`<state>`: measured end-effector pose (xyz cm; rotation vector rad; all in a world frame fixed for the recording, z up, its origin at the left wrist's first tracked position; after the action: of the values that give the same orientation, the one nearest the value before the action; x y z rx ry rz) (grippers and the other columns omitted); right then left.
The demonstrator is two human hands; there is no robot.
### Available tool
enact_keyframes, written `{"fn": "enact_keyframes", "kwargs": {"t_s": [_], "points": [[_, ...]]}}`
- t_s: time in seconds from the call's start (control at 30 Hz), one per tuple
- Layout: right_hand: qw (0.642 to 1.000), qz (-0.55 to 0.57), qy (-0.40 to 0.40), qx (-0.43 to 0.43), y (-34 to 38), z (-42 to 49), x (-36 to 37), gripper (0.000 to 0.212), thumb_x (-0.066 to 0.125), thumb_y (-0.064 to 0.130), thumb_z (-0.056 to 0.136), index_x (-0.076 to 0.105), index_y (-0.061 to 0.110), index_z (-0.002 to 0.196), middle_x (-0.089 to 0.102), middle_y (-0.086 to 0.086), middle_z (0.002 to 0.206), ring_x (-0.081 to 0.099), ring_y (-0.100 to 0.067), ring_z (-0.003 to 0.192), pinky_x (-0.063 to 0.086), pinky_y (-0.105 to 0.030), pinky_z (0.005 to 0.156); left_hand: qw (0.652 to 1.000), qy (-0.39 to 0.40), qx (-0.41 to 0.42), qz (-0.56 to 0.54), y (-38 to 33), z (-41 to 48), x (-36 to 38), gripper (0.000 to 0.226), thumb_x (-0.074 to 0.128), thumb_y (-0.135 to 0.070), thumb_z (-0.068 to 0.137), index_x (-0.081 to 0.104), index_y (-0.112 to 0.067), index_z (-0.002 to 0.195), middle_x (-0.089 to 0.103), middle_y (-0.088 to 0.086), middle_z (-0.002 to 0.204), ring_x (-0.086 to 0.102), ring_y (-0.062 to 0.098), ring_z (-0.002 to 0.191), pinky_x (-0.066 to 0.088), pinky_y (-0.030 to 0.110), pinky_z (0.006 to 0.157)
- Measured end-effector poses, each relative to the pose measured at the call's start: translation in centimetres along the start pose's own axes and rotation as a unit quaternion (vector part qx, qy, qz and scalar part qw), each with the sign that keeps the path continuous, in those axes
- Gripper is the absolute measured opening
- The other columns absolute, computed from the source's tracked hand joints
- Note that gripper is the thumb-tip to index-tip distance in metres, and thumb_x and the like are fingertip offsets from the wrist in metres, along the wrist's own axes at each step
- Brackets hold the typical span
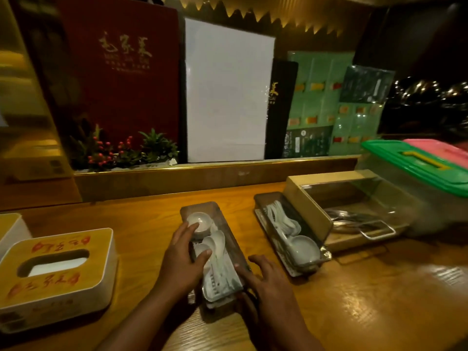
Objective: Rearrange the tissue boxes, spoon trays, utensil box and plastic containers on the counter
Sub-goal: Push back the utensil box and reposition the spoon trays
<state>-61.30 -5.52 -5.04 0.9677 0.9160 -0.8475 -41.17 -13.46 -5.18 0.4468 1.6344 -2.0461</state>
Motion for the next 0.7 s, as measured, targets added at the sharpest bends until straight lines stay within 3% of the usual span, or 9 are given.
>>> {"fn": "enact_keyframes", "kwargs": {"t_s": [0.07,0.2,0.4,0.53,0.63,0.7], "points": [[1.000,-0.026,-0.007,0.013,-1.7,-0.4,-0.7,0.059,0.061,0.048,0.083,0.044,0.044,0.139,0.045,-0.005,0.145,0.041,-0.027,0.132,0.046,-0.043,0.097,0.998,0.000,-0.049,-0.032,0.3,0.2,1.8,0.081,0.081,-0.032,0.081,0.038,-0.029,0.150,0.033,-0.002,0.158,0.035,0.021,0.143,0.039,0.042,0.110],[0.997,-0.061,-0.017,0.031,-4.8,-0.8,-1.8,0.059,0.058,0.052,0.083,0.040,0.050,0.139,0.027,0.000,0.159,0.015,-0.024,0.148,0.020,-0.044,0.115,0.978,0.061,-0.107,-0.168,0.4,0.9,6.2,0.068,0.083,-0.035,0.079,0.044,-0.055,0.132,0.060,-0.023,0.128,0.057,0.008,0.121,0.052,0.046,0.099],[0.999,-0.038,0.008,0.038,-7.1,0.0,-2.3,0.060,0.055,0.049,0.089,0.032,0.047,0.145,0.017,0.004,0.162,0.007,-0.021,0.149,0.007,-0.040,0.118,0.974,0.077,-0.100,-0.187,-1.4,2.1,8.7,0.066,0.079,-0.026,0.084,0.049,-0.036,0.141,0.065,-0.015,0.125,0.060,0.011,0.117,0.053,0.043,0.096],[0.998,-0.052,0.008,0.023,-7.8,0.5,-2.2,0.062,0.059,0.045,0.085,0.040,0.039,0.144,0.030,0.006,0.158,0.024,-0.023,0.146,0.012,-0.039,0.114,0.969,0.088,-0.115,-0.200,-1.7,2.8,9.8,0.068,0.080,-0.025,0.084,0.048,-0.035,0.143,0.065,-0.014,0.127,0.061,0.012,0.118,0.054,0.044,0.096],[0.996,-0.077,0.021,0.034,-8.2,0.7,-2.3,0.069,0.078,0.050,0.066,0.058,0.036,0.131,0.054,0.009,0.142,0.051,-0.020,0.130,0.034,-0.038,0.104,0.958,0.095,-0.144,-0.230,-1.4,3.1,10.9,0.062,0.081,-0.027,0.081,0.055,-0.044,0.134,0.069,-0.012,0.122,0.064,0.017,0.117,0.054,0.049,0.095],[0.996,-0.082,0.019,0.033,-8.2,0.7,-2.3,0.072,0.084,0.053,0.055,0.065,0.035,0.122,0.062,0.010,0.132,0.059,-0.017,0.120,0.043,-0.037,0.097,0.943,0.099,-0.170,-0.268,-1.0,3.1,11.6,0.059,0.082,-0.031,0.075,0.059,-0.052,0.125,0.071,-0.012,0.120,0.066,0.022,0.115,0.054,0.052,0.094]]}}
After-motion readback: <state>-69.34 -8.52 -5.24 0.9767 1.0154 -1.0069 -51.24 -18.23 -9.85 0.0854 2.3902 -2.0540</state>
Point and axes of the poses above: each hand's wrist, its own z-axis towards the middle knuckle, its own x-axis out of the palm, y = z × x, the point moved 9 cm from there along z, towards the middle knuckle
